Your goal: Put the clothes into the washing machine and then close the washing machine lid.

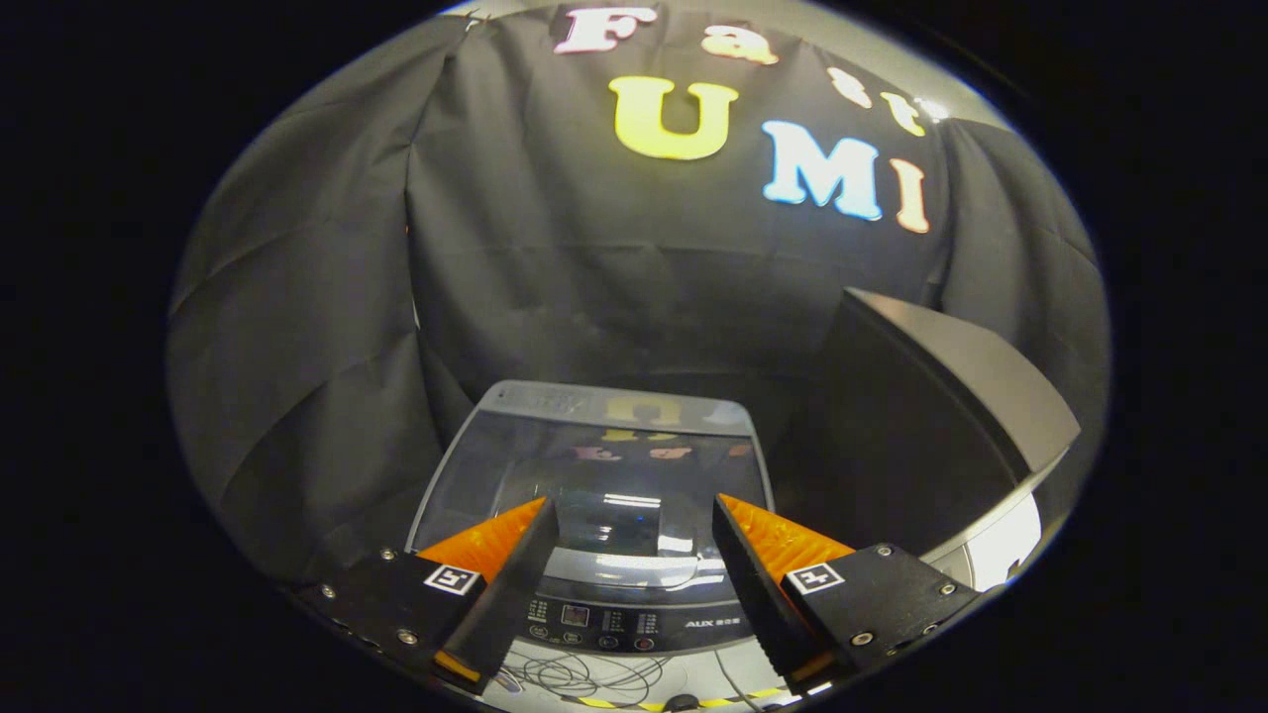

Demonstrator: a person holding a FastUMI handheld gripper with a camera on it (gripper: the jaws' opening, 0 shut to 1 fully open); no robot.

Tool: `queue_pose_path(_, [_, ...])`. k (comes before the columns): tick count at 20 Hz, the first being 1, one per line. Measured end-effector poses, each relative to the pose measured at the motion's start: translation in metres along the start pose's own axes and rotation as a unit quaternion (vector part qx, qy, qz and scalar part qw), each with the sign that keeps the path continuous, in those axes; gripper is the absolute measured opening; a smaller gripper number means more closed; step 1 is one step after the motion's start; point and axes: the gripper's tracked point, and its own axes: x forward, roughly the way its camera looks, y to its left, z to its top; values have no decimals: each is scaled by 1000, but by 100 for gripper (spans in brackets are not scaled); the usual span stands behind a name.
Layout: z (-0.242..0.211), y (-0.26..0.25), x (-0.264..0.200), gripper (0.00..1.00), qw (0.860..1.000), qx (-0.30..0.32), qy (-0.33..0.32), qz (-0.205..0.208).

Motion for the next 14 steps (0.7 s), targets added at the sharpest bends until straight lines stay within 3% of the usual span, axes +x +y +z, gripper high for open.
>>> queue_pose_path(3, [2, -19, -60, 96, 998, -4, -64, 3])
queue_pose_path(7, [-6, -72, -146, 96, 988, 35, -146, 25])
queue_pose_path(14, [-78, -159, -282, 96, 985, 15, -169, 45])
